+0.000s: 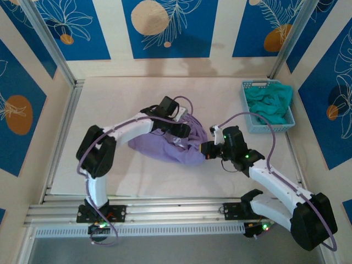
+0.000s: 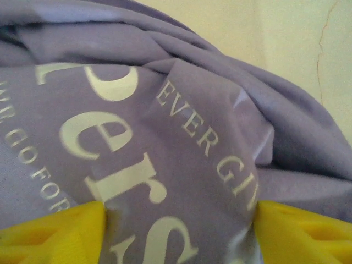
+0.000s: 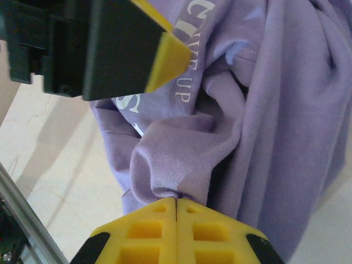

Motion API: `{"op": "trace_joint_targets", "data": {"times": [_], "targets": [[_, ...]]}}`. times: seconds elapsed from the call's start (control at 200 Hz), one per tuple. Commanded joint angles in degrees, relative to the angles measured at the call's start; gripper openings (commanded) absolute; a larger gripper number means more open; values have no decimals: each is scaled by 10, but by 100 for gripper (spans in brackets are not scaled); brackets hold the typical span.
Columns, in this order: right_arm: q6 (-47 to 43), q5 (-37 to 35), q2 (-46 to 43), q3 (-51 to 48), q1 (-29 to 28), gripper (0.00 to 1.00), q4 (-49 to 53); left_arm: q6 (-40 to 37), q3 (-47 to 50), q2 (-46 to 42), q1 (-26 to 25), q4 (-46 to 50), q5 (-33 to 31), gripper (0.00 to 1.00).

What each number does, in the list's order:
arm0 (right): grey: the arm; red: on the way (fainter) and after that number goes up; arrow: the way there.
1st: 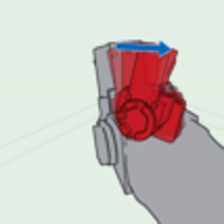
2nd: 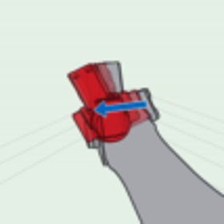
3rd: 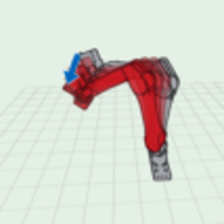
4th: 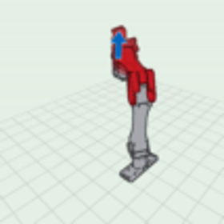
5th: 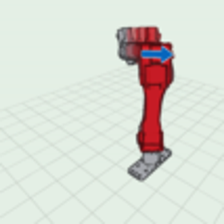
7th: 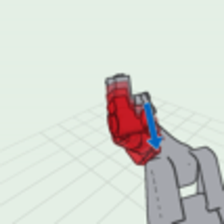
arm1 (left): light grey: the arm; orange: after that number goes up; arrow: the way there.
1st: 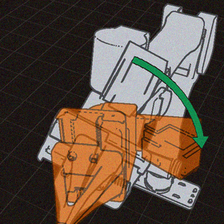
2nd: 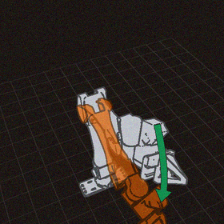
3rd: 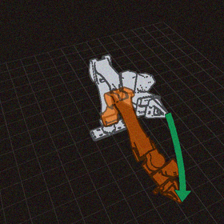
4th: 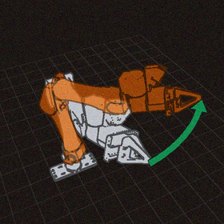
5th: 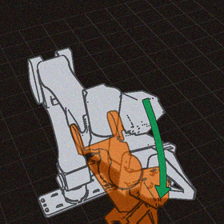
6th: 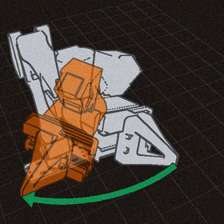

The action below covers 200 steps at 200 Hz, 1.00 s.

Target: Fold the inside-out t-shirt

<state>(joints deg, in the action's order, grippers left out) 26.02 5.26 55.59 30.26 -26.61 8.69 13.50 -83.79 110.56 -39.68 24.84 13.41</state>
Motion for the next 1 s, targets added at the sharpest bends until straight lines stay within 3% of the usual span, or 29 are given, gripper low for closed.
{"op": "trace_joint_targets", "data": {"times": [0.0,0.07,0.2,0.425,0.605,0.68,0.83,0.93,0.995], "targets": [[4,-17,-10,-2,4,0,18,-22,-43,35,-3,42,25,57],[0,-23,-10,0,8,0,21,-23,-66,50,-1,39,38,44],[-11,-43,-16,21,27,0,37,-19,-102,50,9,38,54,0],[-53,-16,-43,138,120,0,49,40,-44,-122,92,-61,65,0],[-61,29,-40,199,151,0,44,155,201,-338,168,-254,4,0],[-57,54,-33,166,146,0,26,147,285,-403,170,-234,-54,0],[-52,99,-4,92,110,0,1,151,427,-473,164,-177,-61,5],[-48,90,5,48,72,0,9,142,482,-502,146,-126,-80,18],[-41,80,7,27,49,0,22,130,500,-521,130,-94,-118,33]]}}
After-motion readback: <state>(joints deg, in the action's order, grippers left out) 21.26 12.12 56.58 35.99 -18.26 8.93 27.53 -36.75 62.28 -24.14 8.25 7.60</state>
